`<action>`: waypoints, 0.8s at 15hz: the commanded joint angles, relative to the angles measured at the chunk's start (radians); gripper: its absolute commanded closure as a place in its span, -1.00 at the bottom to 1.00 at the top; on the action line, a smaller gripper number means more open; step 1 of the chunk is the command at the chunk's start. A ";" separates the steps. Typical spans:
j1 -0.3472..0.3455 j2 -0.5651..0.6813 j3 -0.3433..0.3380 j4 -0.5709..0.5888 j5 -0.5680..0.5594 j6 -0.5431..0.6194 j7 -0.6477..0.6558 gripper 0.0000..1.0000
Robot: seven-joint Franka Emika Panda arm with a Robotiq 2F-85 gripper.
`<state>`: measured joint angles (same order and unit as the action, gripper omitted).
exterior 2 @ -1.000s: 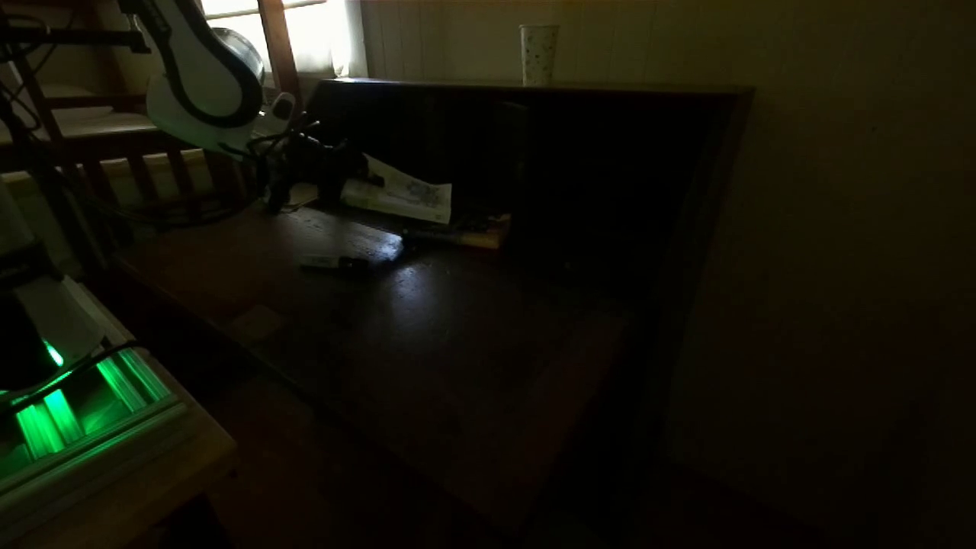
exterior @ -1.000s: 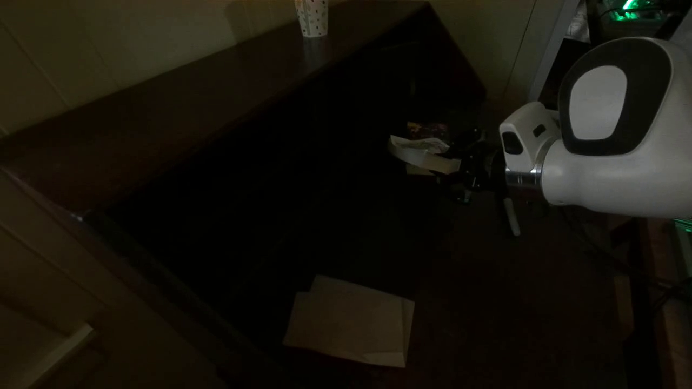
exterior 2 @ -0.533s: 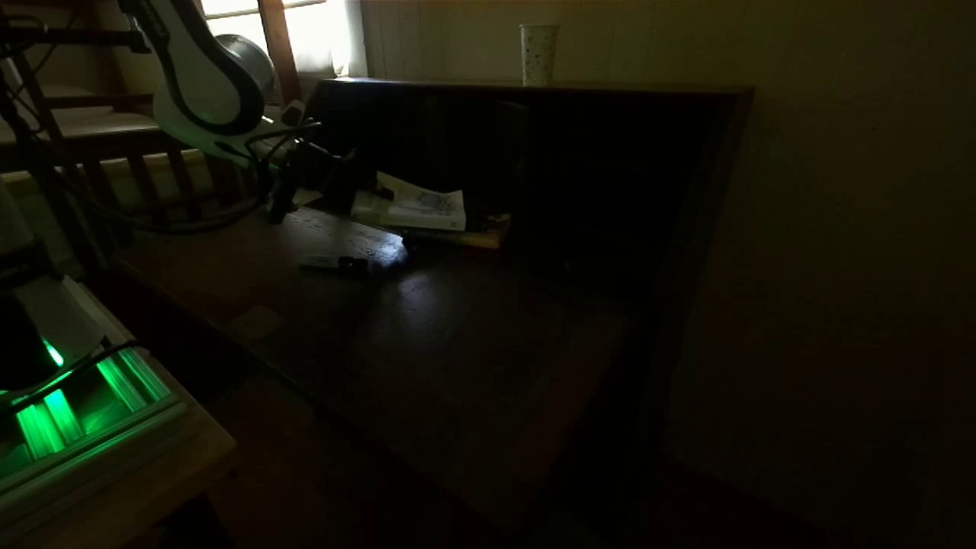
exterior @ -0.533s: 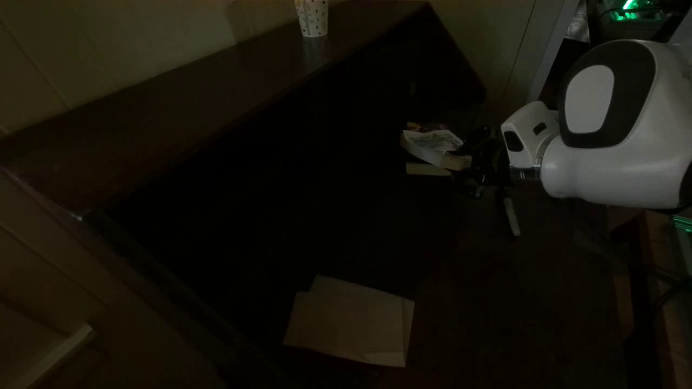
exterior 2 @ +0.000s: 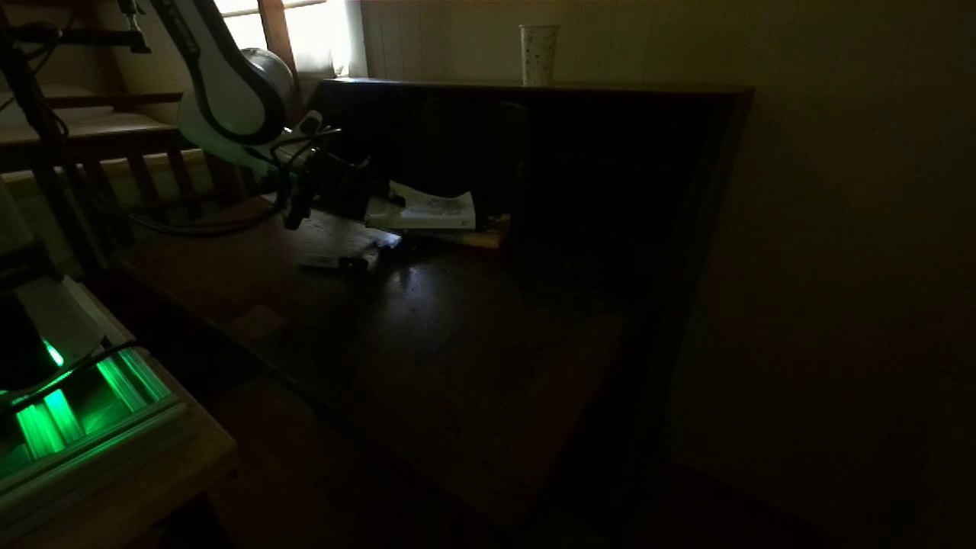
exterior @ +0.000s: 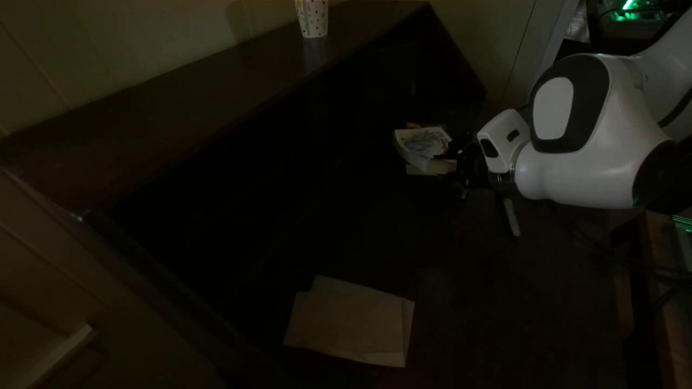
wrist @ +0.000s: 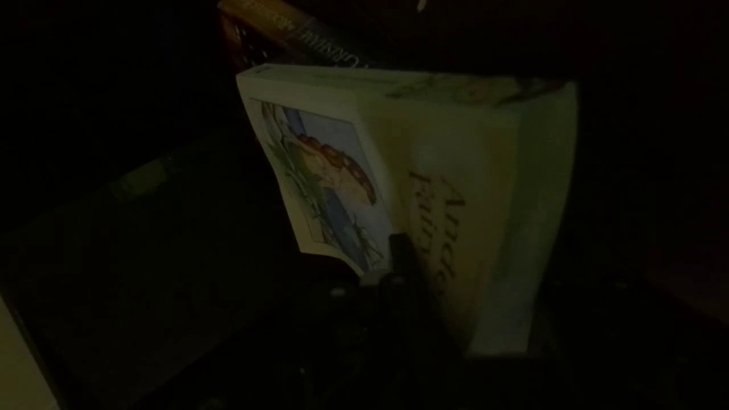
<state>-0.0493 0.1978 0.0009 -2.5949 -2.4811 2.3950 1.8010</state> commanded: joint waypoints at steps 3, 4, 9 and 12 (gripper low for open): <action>-0.029 0.087 0.017 0.094 0.011 0.063 -0.075 0.85; -0.029 0.093 0.018 0.101 0.026 0.065 -0.095 0.85; -0.031 0.099 0.027 0.113 0.095 0.070 -0.183 -0.53; -0.034 0.113 0.033 0.124 0.124 0.068 -0.216 0.22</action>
<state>-0.0628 0.2783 0.0195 -2.4996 -2.4010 2.4420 1.6406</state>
